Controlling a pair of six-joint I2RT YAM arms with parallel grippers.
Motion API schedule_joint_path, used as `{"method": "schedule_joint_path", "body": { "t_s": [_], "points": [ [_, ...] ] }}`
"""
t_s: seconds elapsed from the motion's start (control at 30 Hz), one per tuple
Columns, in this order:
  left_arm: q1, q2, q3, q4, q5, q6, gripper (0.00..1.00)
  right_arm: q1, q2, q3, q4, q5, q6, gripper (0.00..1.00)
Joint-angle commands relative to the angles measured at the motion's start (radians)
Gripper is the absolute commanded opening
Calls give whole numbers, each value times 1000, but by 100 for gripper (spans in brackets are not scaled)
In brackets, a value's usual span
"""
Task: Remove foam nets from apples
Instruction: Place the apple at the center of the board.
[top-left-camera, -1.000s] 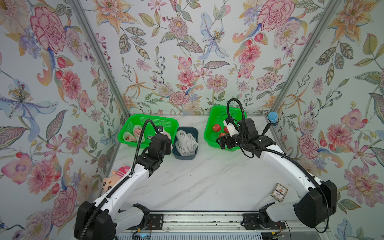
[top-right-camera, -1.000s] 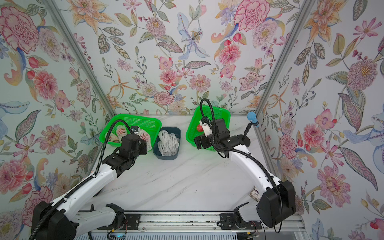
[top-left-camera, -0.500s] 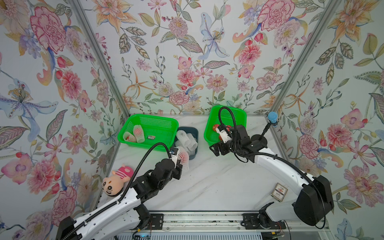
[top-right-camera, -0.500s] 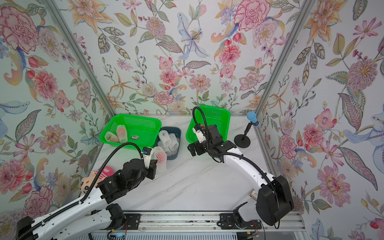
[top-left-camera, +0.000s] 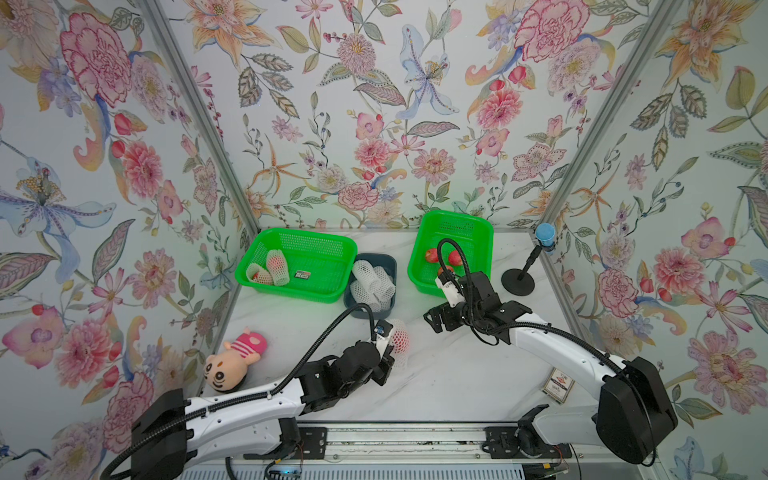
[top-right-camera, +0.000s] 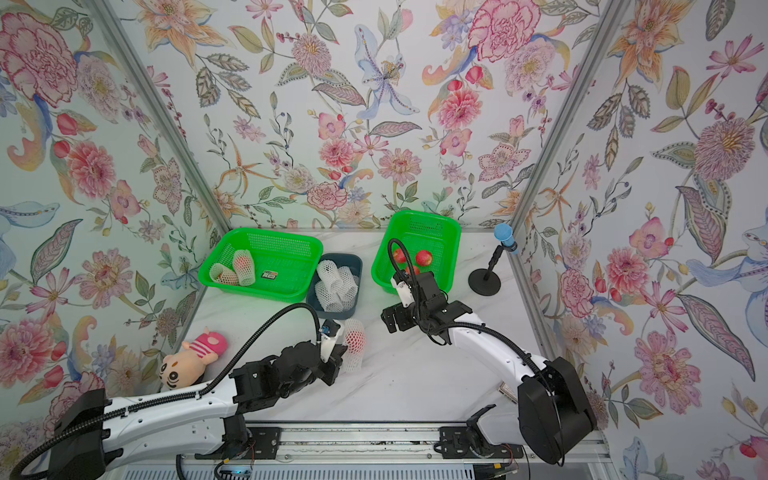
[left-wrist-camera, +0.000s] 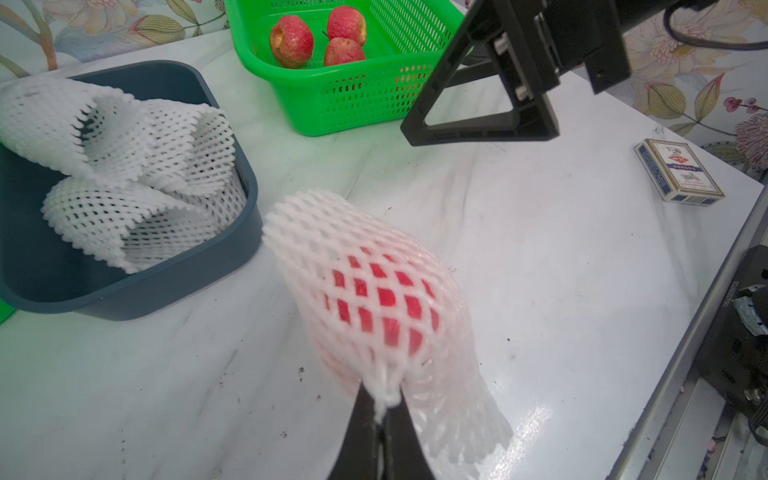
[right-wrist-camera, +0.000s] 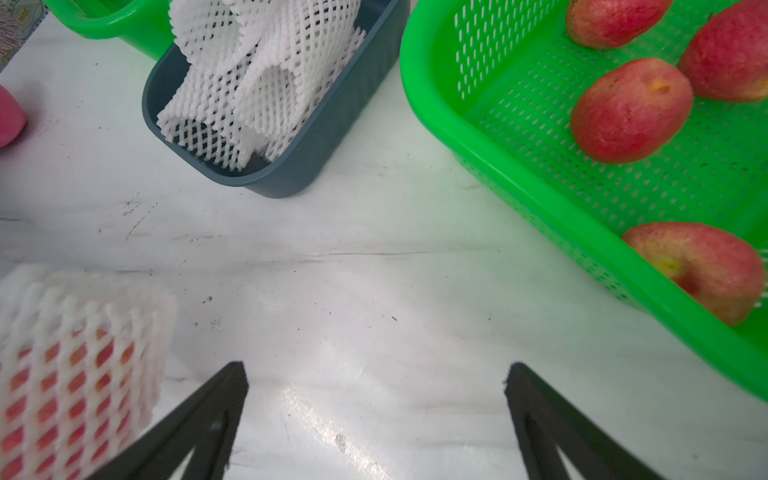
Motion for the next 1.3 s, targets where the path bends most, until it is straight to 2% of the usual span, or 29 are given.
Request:
{"method": "schedule_joint_path", "body": {
  "t_s": [0.0,0.27,0.43,0.53,0.67,0.9,1.03,1.27],
  "points": [
    [-11,35,-43,99,14,-35,0,14,-31,-36,21,30,17,99],
    [-14,42,-138,118,-55,-106,0,51,-54,-86,63,31,17,99],
    [-12,-12,-191,106,-105,-121,8,105,-45,-110,87,17,30,99],
    [-10,-29,-202,84,-130,-116,21,134,-38,-128,111,11,51,99],
    [-7,-45,-213,82,-135,-113,48,168,-11,-141,136,10,66,99],
    [13,-90,-214,37,-148,-138,75,214,40,-134,170,11,67,99],
    [59,-141,-206,18,-106,-155,98,225,65,-119,166,0,47,99],
    [116,-158,-187,2,-30,-182,99,316,123,-113,186,5,8,99]
  ]
}}
